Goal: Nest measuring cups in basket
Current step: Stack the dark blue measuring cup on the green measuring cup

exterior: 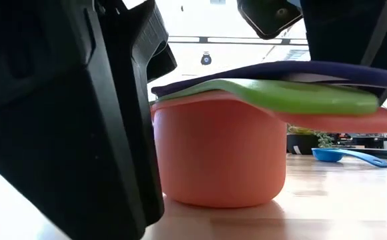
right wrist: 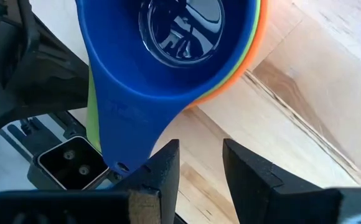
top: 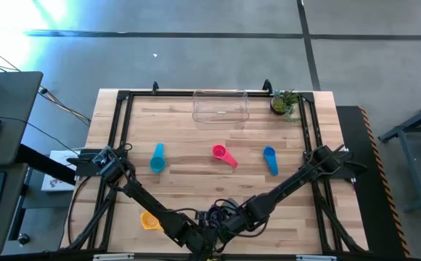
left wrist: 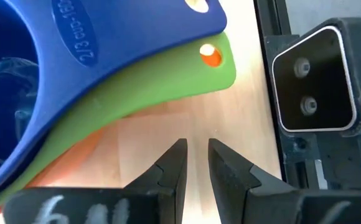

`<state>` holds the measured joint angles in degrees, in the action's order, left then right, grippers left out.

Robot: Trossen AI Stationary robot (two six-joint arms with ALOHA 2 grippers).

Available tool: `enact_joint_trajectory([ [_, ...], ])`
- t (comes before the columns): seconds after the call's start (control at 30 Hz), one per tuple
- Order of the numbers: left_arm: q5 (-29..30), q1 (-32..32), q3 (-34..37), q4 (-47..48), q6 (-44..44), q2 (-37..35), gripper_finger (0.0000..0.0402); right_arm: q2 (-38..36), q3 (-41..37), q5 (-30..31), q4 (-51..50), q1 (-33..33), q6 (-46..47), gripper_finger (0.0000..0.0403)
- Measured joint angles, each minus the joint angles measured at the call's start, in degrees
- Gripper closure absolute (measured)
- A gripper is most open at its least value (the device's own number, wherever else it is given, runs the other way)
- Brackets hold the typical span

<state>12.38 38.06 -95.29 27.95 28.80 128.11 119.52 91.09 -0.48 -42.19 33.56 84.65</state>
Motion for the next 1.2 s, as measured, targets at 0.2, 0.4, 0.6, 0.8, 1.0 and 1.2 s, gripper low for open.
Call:
enact_joint_trajectory([
  [0.2, 1.9, 0.6, 0.0, 1.8, -0.1, 0.0, 0.0346, 0.0, 0.0, 1.1, 0.3, 0.6, 0.3, 0.0288],
  [0.4, 2.2, 0.6, -0.1, 2.4, 0.0, 0.0, 0.0346, 0.0, 0.0, 1.3, 0.0, 0.6, 0.2, 0.0288],
  [0.6, 4.7, 0.6, -0.4, 4.6, 0.8, -3.3, 0.0346, -1.3, -0.5, 2.0, -5.6, 1.1, 1.0, 0.0288],
  [0.8, 5.4, 0.7, -0.3, 1.5, -1.1, -3.6, 0.0346, -2.4, -0.4, 2.0, -4.3, 1.9, 3.6, 0.0288],
  [1.0, 3.5, 1.2, -0.4, 4.2, -0.9, -3.8, 0.0346, -2.7, -0.3, 5.4, -1.3, 2.1, 6.0, 0.0288],
  [1.2, 3.5, 1.3, -0.3, 3.9, -0.9, -3.7, 0.0346, -1.7, -0.2, 5.9, -1.7, 2.6, 8.5, 0.0288],
])
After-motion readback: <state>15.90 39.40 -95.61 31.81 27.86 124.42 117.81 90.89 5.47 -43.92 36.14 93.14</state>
